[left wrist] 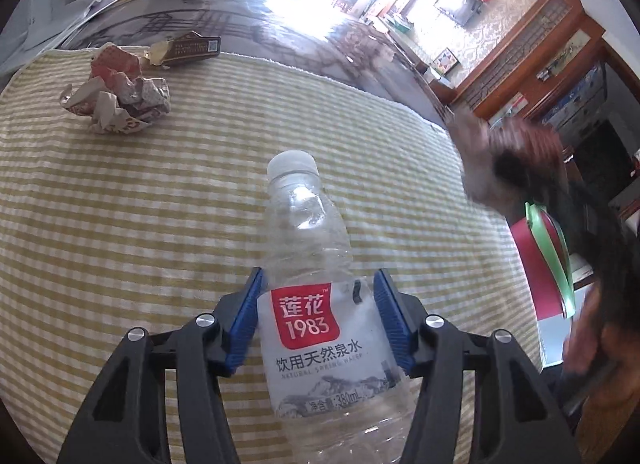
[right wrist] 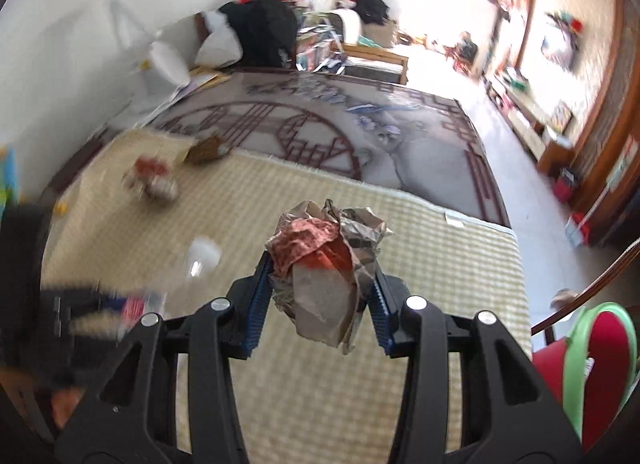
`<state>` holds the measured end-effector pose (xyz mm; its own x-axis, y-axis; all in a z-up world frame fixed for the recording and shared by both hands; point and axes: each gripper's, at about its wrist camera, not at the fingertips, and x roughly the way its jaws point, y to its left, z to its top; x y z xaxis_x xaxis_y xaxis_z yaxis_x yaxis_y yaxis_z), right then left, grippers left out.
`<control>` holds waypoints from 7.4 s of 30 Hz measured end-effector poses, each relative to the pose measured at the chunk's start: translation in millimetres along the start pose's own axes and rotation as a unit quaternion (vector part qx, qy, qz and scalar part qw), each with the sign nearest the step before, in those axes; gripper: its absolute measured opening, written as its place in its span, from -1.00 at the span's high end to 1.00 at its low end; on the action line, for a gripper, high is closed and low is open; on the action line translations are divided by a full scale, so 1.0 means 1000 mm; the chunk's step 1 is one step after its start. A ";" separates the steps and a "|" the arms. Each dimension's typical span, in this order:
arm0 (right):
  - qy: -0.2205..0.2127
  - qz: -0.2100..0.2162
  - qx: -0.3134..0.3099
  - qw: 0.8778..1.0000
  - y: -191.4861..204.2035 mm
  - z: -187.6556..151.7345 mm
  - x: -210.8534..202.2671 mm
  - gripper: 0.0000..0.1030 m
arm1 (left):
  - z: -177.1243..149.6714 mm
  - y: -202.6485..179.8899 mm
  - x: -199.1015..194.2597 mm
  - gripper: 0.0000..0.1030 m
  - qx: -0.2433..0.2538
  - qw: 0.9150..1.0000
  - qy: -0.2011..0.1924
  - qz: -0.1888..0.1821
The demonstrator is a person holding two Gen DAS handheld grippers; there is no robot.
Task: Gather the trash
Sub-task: 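Grasp the crumpled foil paper ball with the right tool and lift it, then carry the foil ball and water bottle toward the red bin with both tools, then open the right tool over the bin while the left tool drops the water bottle in, then grasp the crumpled red-white paper wad on the table with the left tool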
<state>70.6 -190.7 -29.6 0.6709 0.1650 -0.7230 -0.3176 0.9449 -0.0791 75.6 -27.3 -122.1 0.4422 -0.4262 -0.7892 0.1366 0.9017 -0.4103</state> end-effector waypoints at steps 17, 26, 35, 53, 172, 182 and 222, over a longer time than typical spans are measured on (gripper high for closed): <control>-0.051 0.004 0.049 0.997 -0.013 -0.036 -0.020 0.16 | -0.001 0.017 -0.042 0.03 -0.027 0.992 -0.093 0.083; -0.070 0.023 0.099 0.992 -0.037 -0.038 -0.034 0.16 | -0.025 0.005 -0.078 0.05 -0.042 0.985 -0.132 0.106; -0.086 0.025 0.118 0.989 -0.054 -0.044 -0.050 0.16 | -0.032 -0.026 -0.088 0.05 -0.042 0.984 -0.144 0.096; -0.109 0.028 0.164 0.980 -0.093 -0.057 -0.074 0.16 | -0.041 -0.084 -0.080 0.05 -0.010 0.988 -0.134 0.078; -0.117 -0.210 0.321 0.916 -0.194 -0.067 -0.068 -0.91 | 0.101 0.093 -0.019 0.13 -0.096 0.954 -0.103 0.265; -0.100 -0.189 0.262 0.941 -0.148 -0.044 -0.048 -0.91 | 0.049 0.091 -0.067 0.95 -0.098 0.969 -0.076 0.215; 0.046 0.017 0.148 0.988 0.018 0.076 0.071 -0.91 | 0.011 0.055 -0.053 0.56 -0.104 0.991 -0.076 0.048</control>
<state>163.5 -140.6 -30.2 0.5947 0.1847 -0.7825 -0.1194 0.9827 0.1412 69.6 45.7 -97.9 0.5741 -0.3090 -0.7582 -0.0907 0.8964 -0.4340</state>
